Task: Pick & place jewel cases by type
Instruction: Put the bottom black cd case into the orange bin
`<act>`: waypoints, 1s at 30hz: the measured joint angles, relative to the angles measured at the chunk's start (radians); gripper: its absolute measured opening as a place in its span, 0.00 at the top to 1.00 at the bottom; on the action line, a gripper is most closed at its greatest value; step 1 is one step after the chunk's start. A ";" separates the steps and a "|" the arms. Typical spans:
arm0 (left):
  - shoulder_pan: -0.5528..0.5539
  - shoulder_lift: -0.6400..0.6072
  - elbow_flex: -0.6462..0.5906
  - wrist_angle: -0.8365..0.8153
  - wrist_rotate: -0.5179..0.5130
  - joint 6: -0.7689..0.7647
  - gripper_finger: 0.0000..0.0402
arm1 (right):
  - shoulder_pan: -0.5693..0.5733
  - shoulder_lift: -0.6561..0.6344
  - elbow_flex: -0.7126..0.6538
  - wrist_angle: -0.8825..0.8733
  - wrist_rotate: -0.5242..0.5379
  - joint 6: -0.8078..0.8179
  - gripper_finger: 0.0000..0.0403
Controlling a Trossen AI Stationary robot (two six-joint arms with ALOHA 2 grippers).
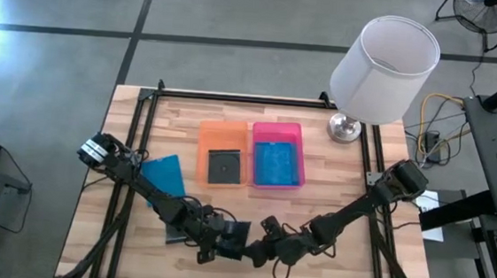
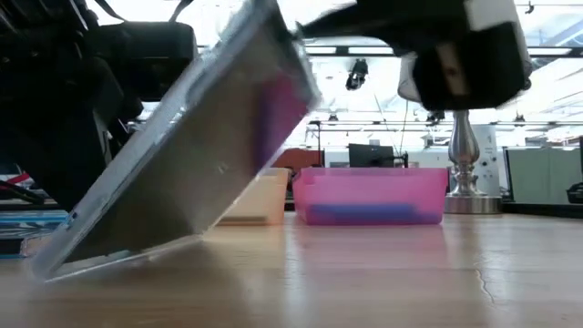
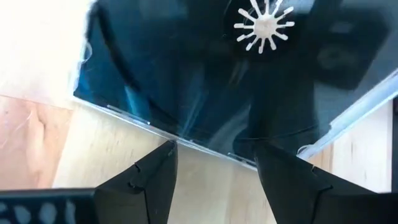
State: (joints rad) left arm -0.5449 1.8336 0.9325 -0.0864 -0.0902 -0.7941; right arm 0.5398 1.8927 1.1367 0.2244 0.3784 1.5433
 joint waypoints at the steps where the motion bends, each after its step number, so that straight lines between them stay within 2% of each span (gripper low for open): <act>1: 0.000 0.000 0.000 0.001 -0.001 -0.005 0.51 | -0.005 0.000 0.004 0.001 0.002 -0.011 0.60; 12: -0.001 -0.002 0.003 0.008 -0.013 -0.013 0.51 | -0.045 -0.001 0.009 0.018 0.003 -0.064 0.60; 21: 0.000 -0.002 0.004 0.009 -0.012 -0.013 0.51 | -0.046 0.005 0.004 0.128 -0.005 -0.190 0.60; 25: 0.000 -0.002 0.004 0.010 -0.012 -0.013 0.51 | -0.046 0.005 0.004 0.132 -0.007 -0.197 0.60; 30: 0.000 -0.065 0.000 -0.006 -0.046 -0.013 0.51 | -0.046 0.008 0.004 0.151 -0.017 -0.209 0.60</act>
State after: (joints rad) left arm -0.5453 1.7688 0.9321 -0.0924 -0.1359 -0.8066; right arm 0.4936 1.9011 1.1404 0.3749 0.3610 1.3342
